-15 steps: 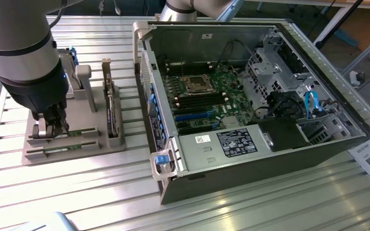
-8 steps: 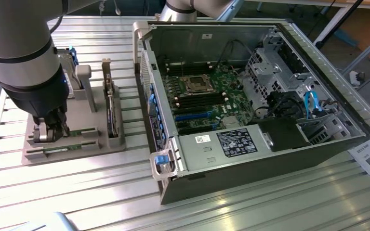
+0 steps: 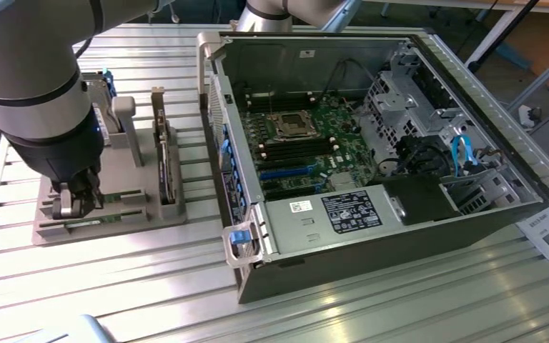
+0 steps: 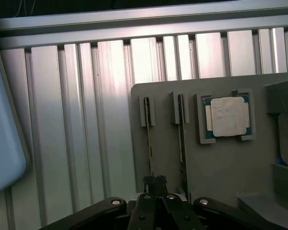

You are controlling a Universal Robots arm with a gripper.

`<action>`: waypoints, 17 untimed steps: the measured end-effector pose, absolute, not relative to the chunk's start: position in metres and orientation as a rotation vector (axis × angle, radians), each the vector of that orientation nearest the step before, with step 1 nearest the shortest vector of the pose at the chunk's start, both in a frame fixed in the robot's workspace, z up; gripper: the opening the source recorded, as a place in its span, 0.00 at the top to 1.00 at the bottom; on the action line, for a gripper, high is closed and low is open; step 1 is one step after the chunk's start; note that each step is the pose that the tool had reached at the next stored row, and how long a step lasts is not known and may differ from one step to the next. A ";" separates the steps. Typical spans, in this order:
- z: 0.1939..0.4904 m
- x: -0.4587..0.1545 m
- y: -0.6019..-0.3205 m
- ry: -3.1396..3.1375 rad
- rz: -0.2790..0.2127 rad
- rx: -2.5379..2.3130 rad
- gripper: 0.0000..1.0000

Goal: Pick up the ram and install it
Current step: 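Pick up the ram and move it above insertion slot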

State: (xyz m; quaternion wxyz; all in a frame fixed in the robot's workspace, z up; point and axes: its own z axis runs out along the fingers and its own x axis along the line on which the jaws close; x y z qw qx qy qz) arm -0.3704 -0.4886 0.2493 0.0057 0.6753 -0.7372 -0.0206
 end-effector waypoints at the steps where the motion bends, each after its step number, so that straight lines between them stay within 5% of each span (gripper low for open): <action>1: 0.248 -0.371 -0.489 -2.308 -0.064 2.114 0.90; 17: 0.242 -0.371 -0.491 -2.308 -0.064 2.114 0.90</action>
